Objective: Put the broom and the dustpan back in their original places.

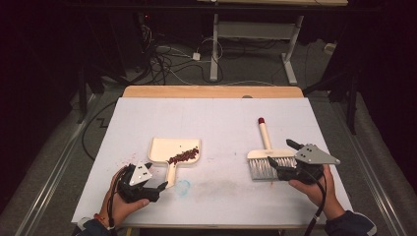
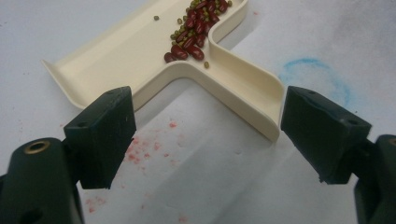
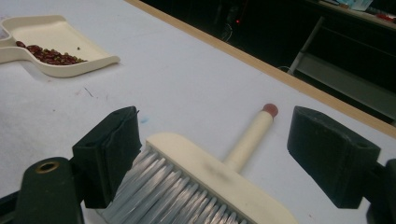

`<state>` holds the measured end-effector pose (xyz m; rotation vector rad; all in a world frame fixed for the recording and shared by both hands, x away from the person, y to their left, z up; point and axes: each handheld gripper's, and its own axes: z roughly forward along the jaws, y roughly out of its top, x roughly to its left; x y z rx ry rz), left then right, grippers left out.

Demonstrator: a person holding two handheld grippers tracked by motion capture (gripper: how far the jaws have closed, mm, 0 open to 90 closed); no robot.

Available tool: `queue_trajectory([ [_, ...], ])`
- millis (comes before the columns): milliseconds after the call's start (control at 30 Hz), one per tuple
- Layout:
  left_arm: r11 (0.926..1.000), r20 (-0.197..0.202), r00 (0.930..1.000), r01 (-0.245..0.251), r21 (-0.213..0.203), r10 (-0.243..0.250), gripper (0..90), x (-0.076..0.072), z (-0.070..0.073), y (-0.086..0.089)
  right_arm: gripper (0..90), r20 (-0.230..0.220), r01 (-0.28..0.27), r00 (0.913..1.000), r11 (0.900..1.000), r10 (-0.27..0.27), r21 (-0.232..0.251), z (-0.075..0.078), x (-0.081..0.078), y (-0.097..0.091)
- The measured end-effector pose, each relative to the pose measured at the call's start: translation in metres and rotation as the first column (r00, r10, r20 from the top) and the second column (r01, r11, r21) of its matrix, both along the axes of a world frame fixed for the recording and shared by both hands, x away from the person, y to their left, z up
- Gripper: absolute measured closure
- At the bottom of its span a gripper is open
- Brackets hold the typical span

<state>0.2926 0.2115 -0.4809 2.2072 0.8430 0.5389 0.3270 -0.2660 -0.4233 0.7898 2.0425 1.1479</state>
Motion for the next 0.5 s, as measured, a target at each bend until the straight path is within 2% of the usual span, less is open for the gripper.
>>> queue_trajectory([
  [167, 1.0, 0.002, 1.0, -0.003, -0.003, 0.003, 17.9, 0.0, 0.001, 0.0, 17.4, -0.016, 0.001, 0.9999, 1.0, -0.001, -0.008, -0.008, -0.003, -0.003],
  [300, 1.0, 0.001, 1.0, -0.004, -0.004, 0.004, 17.9, 0.001, 0.001, 0.0, 17.6, -0.021, 0.003, 0.9998, 0.9994, -0.004, -0.033, -0.018, -0.007, -0.005],
  [367, 1.0, 0.001, 1.0, -0.004, -0.005, 0.004, 17.9, 0.001, 0.001, 0.0, 17.8, -0.037, -0.004, 0.9993, 0.9999, 0.004, -0.013, -0.023, -0.01, -0.008],
  [500, 1.0, 0.0, 1.0, -0.004, -0.006, 0.004, 17.9, 0.003, 0.001, -0.001, 17.8, -0.063, -0.01, 0.998, 0.9999, 0.01, -0.01, -0.033, -0.015, -0.012],
])
